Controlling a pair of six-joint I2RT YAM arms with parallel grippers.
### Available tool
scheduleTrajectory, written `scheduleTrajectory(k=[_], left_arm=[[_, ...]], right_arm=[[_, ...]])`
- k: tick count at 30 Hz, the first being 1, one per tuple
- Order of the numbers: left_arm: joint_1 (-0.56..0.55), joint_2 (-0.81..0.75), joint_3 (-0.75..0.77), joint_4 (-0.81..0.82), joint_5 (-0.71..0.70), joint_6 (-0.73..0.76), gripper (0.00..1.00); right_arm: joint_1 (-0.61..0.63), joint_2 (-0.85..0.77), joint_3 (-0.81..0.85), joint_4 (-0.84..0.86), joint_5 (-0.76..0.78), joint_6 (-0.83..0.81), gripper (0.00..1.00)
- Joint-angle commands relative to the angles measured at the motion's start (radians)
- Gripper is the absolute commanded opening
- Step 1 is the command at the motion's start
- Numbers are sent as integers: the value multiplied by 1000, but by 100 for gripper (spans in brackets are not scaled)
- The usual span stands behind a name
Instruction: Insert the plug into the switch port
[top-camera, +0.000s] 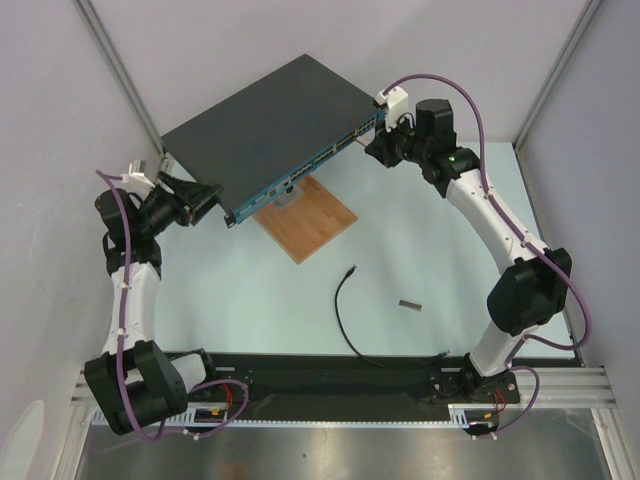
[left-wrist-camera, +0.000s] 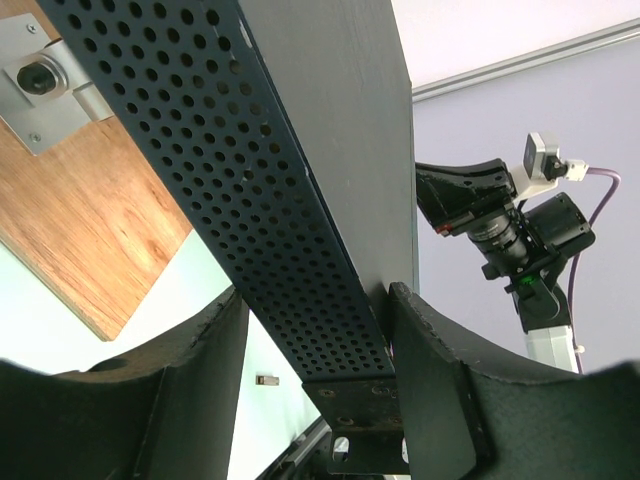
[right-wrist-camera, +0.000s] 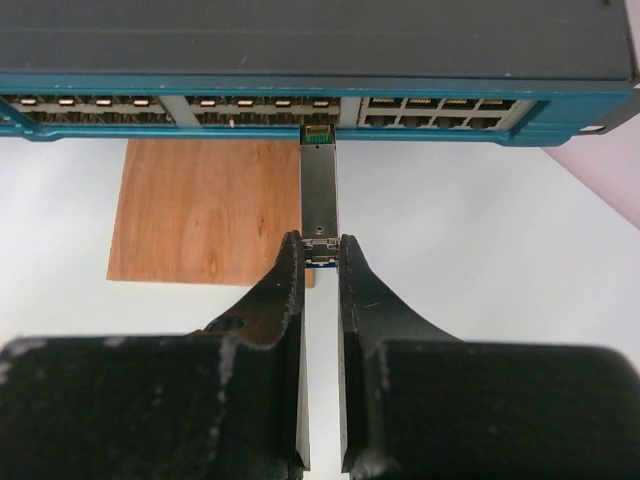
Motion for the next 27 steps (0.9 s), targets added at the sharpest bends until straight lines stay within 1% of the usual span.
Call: scheduleTrajectory(k=[1, 8, 27], left_arm=[[-30, 26, 44, 42, -36, 47, 0], [-30, 30, 47, 46, -34, 46, 0], [-30, 41, 50, 63, -36, 35, 0]], right_arm=[[1, 19, 59, 41, 13, 15, 0], [0, 37, 82, 38, 7, 20, 0], [20, 23, 42, 57, 6, 40, 0]])
